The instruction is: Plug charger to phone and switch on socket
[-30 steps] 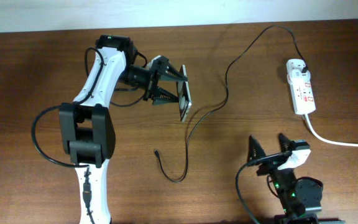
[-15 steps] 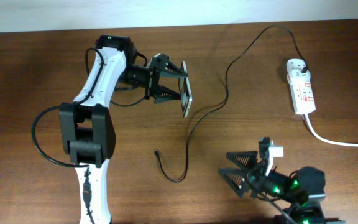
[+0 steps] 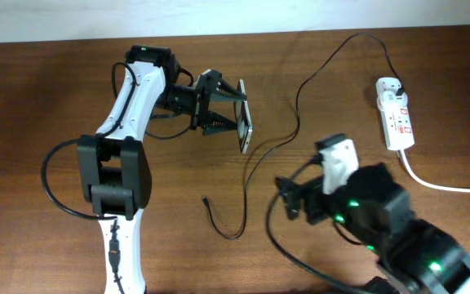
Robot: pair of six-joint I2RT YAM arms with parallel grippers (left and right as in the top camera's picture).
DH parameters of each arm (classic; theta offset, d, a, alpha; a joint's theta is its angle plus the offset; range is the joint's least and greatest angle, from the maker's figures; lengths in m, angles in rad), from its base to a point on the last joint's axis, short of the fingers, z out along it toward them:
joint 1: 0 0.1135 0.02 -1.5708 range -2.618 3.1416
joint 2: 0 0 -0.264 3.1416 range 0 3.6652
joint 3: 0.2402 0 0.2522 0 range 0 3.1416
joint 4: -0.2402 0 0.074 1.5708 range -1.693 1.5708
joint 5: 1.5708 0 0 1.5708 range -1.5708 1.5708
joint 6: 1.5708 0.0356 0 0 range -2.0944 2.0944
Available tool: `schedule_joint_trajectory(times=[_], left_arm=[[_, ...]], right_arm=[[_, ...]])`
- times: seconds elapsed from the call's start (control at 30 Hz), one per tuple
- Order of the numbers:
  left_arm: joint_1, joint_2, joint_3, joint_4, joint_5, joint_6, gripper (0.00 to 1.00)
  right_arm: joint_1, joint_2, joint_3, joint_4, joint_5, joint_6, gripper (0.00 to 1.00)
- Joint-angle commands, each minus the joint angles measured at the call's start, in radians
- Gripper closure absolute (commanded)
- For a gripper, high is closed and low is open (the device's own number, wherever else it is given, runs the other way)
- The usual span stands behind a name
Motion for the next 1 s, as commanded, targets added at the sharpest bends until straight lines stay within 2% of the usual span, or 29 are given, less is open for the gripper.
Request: schedule_joint_trajectory(times=[0.0, 0.13, 0.23, 0.37, 0.5, 0.6, 0.73, 0.77, 0.8, 0.87, 0.93, 0.97], left_arm=[[-0.002, 0.004, 0.022, -0.001, 0.043, -0.006, 0.59], [-0.002, 0.004, 0.022, -0.001, 0.043, -0.006, 0.58], [-0.002, 0.004, 0.022, -0.001, 0.043, -0.006, 0.57], [-0.002, 0.004, 0.022, -0.001, 0.042, -0.006, 0.57], [-0.002, 0.004, 0.022, -0.002, 0.023, -0.006, 0.57], [-0.002, 0.004, 0.022, -0.002, 0.021, -0.006, 0.57], [-0.002, 0.004, 0.022, -0.001, 0.021, -0.006, 0.57], [-0.001, 0.004, 0.022, -0.001, 0.019, -0.006, 0.54], [0.000, 0.004, 0.022, 0.003, 0.012, -0.006, 0.41], [0.013, 0.004, 0.022, 0.031, 0.002, -0.006, 0.09], [0.061, 0.001, 0.022, 0.013, -0.018, 0.016, 0.03], [0.090, -0.007, 0.022, -0.006, -0.019, 0.090, 0.04]], right_arm=[[0.117, 0.129, 0.011, 0.117, 0.230, 0.053, 0.01], [0.161, 0.349, 0.011, 0.328, 0.277, 0.121, 0.01], [0.159, 0.472, 0.011, 0.486, 0.281, 0.120, 0.00], [0.159, 0.550, 0.011, 0.557, 0.284, 0.120, 0.36], [0.159, 0.552, 0.011, 0.592, 0.326, 0.119, 0.54], [0.159, 0.552, 0.011, 0.594, 0.347, 0.119, 0.76], [0.159, 0.550, 0.011, 0.592, 0.346, 0.120, 0.96], [0.159, 0.546, 0.011, 0.592, 0.346, 0.119, 0.96], [0.159, 0.535, 0.011, 0.591, 0.346, 0.119, 0.96], [0.159, 0.488, 0.011, 0.589, 0.346, 0.120, 0.96], [0.157, 0.376, 0.011, 0.557, 0.346, 0.120, 0.96], [0.146, 0.305, 0.011, 0.508, 0.341, 0.121, 0.96]])
